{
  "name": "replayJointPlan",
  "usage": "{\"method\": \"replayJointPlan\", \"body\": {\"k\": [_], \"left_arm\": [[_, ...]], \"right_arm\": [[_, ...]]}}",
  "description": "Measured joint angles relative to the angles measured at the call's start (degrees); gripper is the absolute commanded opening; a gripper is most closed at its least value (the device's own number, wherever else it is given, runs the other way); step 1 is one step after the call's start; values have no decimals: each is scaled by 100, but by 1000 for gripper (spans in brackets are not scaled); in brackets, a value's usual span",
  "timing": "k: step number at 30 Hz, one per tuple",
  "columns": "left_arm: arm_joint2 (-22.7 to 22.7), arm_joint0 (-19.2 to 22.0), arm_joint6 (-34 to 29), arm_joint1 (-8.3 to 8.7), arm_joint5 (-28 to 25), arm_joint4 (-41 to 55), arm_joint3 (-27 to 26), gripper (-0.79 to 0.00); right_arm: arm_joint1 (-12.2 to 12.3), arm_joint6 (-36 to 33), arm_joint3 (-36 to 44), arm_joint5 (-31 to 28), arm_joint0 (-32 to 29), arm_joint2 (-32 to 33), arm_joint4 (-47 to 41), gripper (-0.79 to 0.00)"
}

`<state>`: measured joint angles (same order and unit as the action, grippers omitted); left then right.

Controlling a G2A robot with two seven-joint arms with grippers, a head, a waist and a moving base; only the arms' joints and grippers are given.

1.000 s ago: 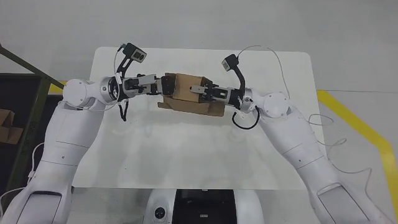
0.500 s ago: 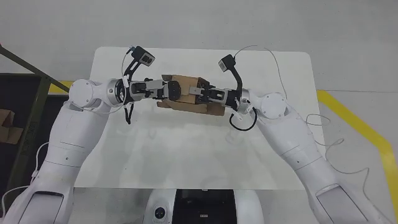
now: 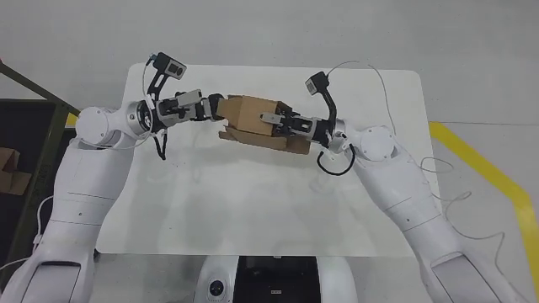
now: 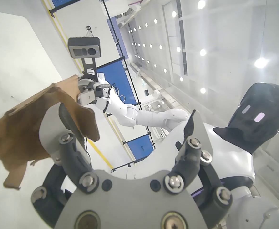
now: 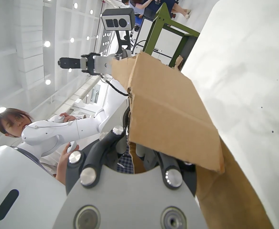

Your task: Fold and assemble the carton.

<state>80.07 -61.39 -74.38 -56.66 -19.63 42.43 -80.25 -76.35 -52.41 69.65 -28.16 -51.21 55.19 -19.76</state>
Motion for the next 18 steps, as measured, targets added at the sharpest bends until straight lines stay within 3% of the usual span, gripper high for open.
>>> {"method": "replayJointPlan", "body": {"k": [18], "left_arm": [[-30,127,60,-12,21,-95,153,0]], "right_arm": [[-29,-363,354,10,-86,-228,-60,-785]]}}
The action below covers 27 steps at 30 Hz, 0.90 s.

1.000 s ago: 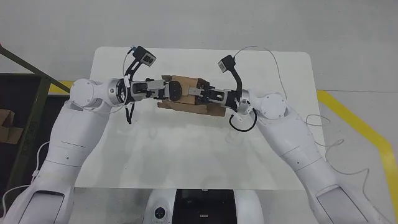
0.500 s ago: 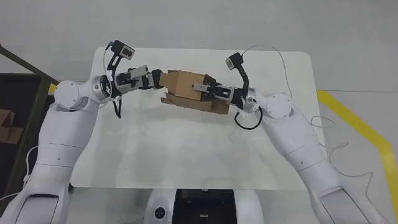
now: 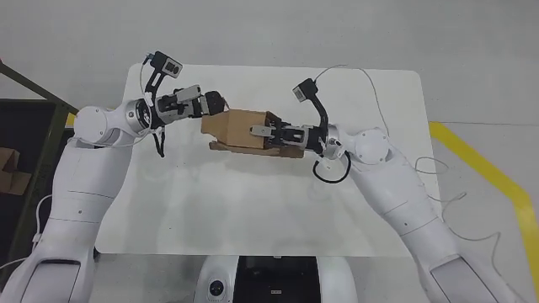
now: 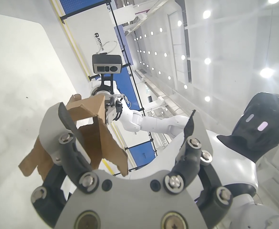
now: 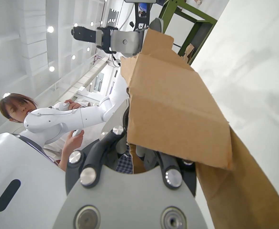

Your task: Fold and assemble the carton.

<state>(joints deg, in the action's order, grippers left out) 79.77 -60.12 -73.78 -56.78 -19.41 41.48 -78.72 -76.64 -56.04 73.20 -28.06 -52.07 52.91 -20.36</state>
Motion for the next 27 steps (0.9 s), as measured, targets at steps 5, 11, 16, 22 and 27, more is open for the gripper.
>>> {"method": "replayJointPlan", "body": {"k": [5,11,16,22,27], "left_arm": [[-63,56,-125,-9,61,33,-3,0],[-198,127,-226,-26,140,-37,114,0],[-199,208,-186,-26,100,-149,252,0],[-158,177,-166,-23,73,-104,201,0],[-218,87,-260,-27,143,-70,145,0]], "right_arm": [[-22,-2,28,6,-9,-89,-6,-785],[-49,42,-33,-12,30,-138,-53,-785],[-53,237,-154,-134,86,-30,-83,-785],[-33,445,-292,-189,173,167,-47,-785],[-40,624,-367,-164,201,215,-5,-785]]}}
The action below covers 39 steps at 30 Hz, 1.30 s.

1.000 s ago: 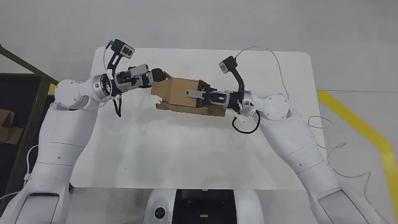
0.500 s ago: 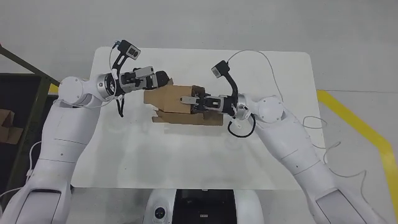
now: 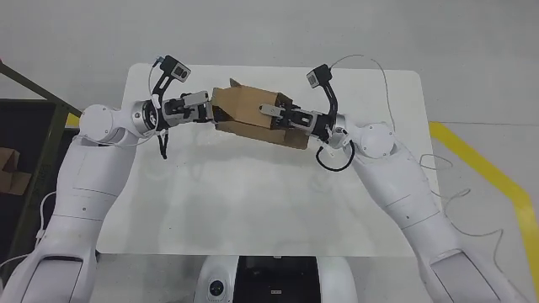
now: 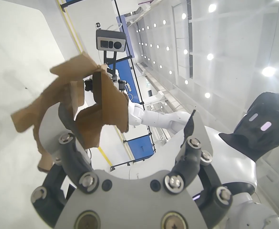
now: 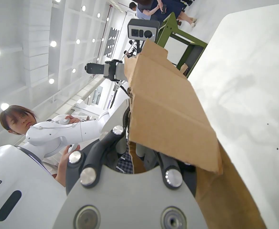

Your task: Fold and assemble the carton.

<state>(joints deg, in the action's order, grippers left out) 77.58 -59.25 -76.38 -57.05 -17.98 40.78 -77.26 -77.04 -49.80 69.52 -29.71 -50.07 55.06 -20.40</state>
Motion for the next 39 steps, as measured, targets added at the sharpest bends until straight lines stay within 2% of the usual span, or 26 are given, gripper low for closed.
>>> {"method": "replayJointPlan", "body": {"k": [11,21,33,39], "left_arm": [[-23,-180,-58,-1,67,99,-154,0],[-185,-199,-45,-36,137,122,-257,0],[-242,-127,87,-66,103,119,-209,0],[-104,-173,111,-49,84,177,-207,0]], "right_arm": [[-63,626,-141,-4,25,-2,133,-785],[-101,896,-78,44,-52,-32,253,-785],[-100,784,183,105,-247,-30,274,-785],[-86,770,142,106,-215,95,239,-785]]}}
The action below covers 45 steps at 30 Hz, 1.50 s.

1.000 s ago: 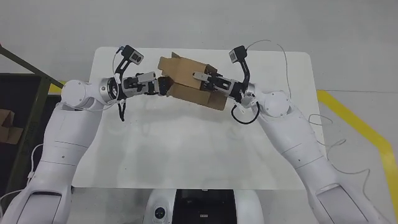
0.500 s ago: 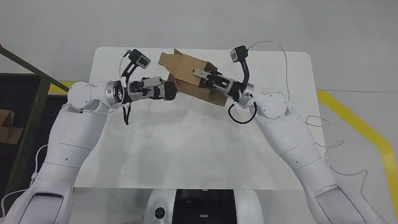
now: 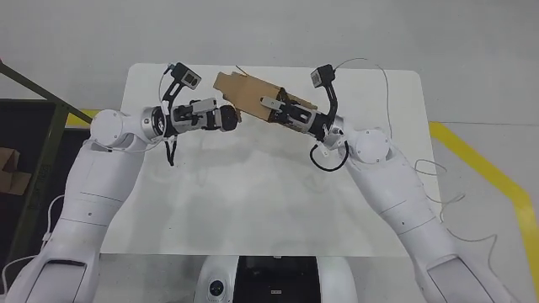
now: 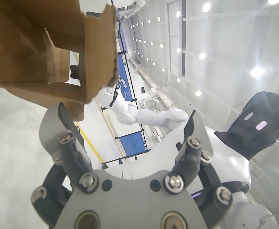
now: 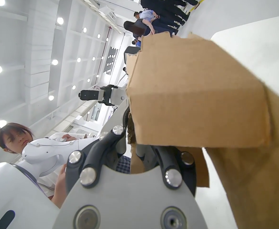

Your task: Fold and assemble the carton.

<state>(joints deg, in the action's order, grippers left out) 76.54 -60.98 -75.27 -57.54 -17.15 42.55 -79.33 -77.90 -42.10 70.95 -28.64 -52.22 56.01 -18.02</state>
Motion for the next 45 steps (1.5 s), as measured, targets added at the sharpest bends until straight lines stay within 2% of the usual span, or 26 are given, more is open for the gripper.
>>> {"method": "replayJointPlan", "body": {"k": [4,9,14,22,27,35,45], "left_arm": [[256,-69,79,40,-17,41,96,0],[618,-135,253,93,-95,35,240,0],[786,-169,443,127,-193,-219,239,0],[474,-76,455,78,-13,-296,270,0],[276,-1,290,30,97,2,262,0],[200,88,96,-9,256,407,303,0],[135,183,-39,-33,298,426,285,0]], "right_arm": [[17,-95,-57,-13,42,106,-71,-785],[56,-537,-67,-161,85,216,-187,-785],[74,-855,29,-204,45,241,-383,-785],[71,-996,238,-146,8,225,-599,-785],[74,-1082,263,-119,10,215,-614,-785],[58,-1195,277,-82,10,110,-624,-785],[28,-1215,271,-73,28,-14,-625,-785]]}}
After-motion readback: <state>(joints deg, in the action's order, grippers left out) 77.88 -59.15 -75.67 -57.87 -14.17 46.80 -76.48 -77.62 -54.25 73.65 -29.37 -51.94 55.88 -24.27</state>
